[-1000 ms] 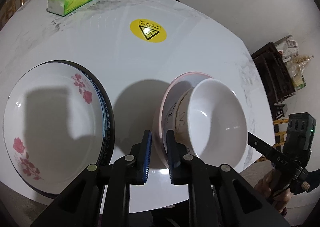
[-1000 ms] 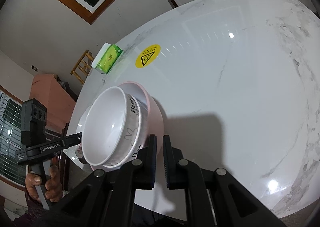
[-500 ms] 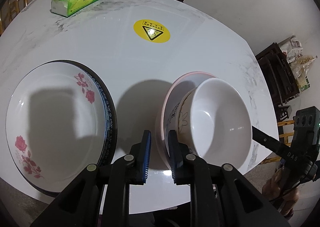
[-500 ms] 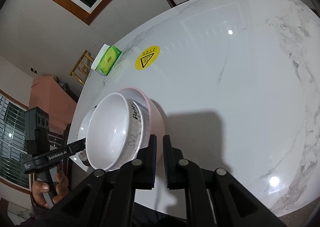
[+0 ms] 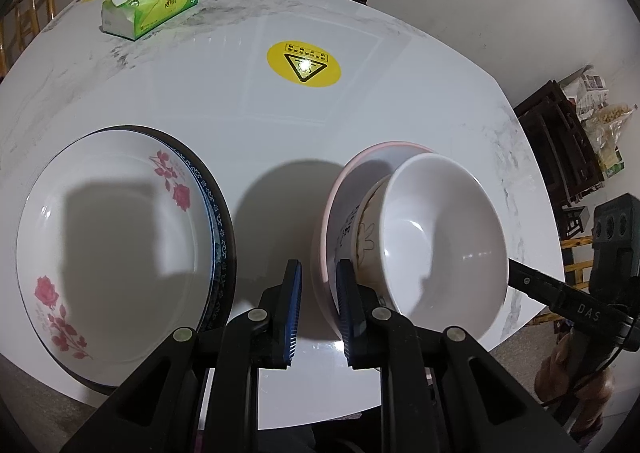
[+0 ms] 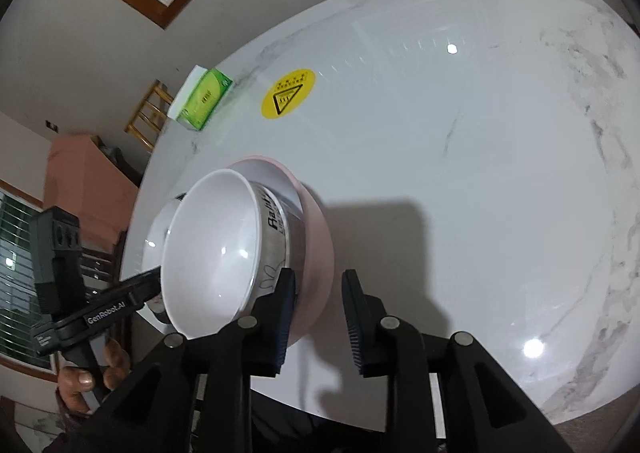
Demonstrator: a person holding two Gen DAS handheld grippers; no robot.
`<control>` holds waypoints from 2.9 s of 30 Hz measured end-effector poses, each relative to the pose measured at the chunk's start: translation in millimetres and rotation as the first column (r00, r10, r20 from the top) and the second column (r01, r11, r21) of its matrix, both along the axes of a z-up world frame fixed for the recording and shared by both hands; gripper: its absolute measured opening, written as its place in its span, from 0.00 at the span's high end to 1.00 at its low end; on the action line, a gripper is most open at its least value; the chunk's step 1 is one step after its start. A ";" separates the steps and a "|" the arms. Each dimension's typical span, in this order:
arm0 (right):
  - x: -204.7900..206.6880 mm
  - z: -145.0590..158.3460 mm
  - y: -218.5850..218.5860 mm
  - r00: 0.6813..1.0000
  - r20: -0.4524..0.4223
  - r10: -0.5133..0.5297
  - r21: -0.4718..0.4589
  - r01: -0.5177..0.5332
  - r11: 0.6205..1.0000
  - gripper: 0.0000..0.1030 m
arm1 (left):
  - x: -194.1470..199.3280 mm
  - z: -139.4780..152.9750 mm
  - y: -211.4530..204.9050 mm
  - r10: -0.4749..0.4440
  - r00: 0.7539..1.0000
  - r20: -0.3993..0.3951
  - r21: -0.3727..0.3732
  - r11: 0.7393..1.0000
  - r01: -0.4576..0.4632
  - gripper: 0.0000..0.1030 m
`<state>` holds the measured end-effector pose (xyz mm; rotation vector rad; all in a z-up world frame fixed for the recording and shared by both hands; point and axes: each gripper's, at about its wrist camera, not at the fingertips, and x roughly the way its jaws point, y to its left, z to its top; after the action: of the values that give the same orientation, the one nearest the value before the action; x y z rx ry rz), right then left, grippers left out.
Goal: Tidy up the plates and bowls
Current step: 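Lift the nested bowl stack off the table with both grippers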
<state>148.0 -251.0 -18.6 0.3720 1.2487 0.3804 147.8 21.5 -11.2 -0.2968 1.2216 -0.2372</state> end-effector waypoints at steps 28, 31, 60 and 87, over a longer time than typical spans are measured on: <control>2.9 0.8 -1.0 0.997 -0.050 0.053 0.049 -0.051 0.998 0.87 | -3.0 0.2 -3.3 -0.015 0.999 0.045 0.013 1.000 0.014 0.91; 3.4 1.4 -0.4 0.997 -0.054 0.058 0.042 -0.056 0.998 0.87 | -3.3 0.9 -4.9 -0.016 0.999 0.050 0.017 1.000 0.015 0.91; -0.1 -2.0 8.8 0.996 -0.041 0.077 0.050 -0.075 0.996 0.87 | -7.7 6.6 1.3 0.024 0.997 0.067 0.016 1.000 -0.026 0.93; 7.6 2.1 14.2 0.994 -0.096 0.050 -0.005 -0.051 0.999 0.87 | -7.8 2.5 1.2 0.027 0.998 0.055 0.013 1.000 -0.028 0.93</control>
<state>155.6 -236.8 -16.5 0.3565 1.3552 0.4050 140.1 22.7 -8.7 -0.2928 1.1641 -0.2114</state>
